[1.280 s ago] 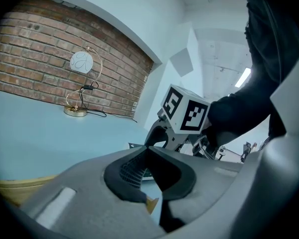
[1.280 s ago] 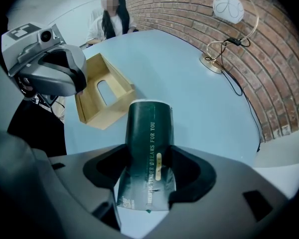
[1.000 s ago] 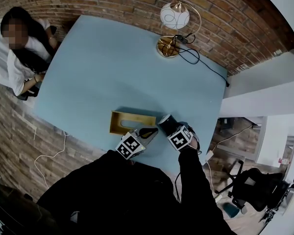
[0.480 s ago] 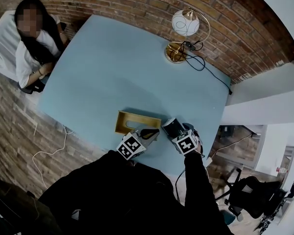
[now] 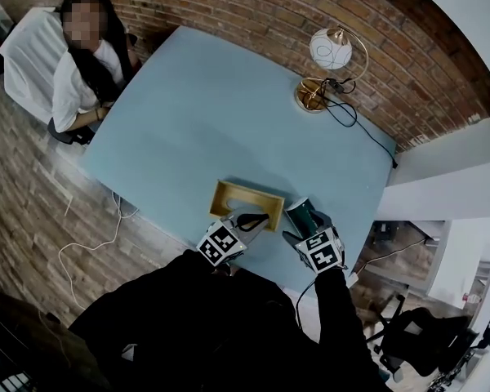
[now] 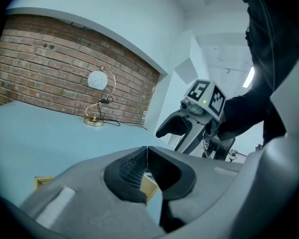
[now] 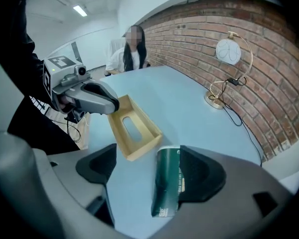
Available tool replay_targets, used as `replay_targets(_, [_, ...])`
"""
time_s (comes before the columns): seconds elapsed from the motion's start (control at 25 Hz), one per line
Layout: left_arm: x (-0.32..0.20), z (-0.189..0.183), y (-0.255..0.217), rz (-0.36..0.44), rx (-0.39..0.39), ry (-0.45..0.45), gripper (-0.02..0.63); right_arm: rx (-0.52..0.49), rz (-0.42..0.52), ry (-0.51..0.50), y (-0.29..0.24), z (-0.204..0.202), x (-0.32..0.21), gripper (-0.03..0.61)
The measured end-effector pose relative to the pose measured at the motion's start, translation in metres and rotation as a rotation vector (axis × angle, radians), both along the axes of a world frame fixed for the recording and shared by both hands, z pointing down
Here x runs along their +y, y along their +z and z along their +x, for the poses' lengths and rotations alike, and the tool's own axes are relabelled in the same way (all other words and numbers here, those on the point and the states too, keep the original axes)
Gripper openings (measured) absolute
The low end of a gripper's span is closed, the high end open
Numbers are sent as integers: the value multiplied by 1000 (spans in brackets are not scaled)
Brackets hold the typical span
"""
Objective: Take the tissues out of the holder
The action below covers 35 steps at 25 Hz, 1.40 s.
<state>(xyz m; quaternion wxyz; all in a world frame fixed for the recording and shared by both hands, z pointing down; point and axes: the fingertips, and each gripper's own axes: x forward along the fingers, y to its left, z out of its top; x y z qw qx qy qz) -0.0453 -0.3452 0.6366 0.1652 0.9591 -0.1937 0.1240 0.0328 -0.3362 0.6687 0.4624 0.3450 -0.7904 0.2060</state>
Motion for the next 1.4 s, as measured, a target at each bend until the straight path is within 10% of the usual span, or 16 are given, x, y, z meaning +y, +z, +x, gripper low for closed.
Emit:
replay_targets(0.76, [45, -76, -119, 65, 108, -72, 11, -624, 330, 51, -146, -101, 37, 379])
replay_targets(1.4, [69, -79, -190, 159, 175, -57, 11, -858, 511, -30, -225, -120, 67, 5])
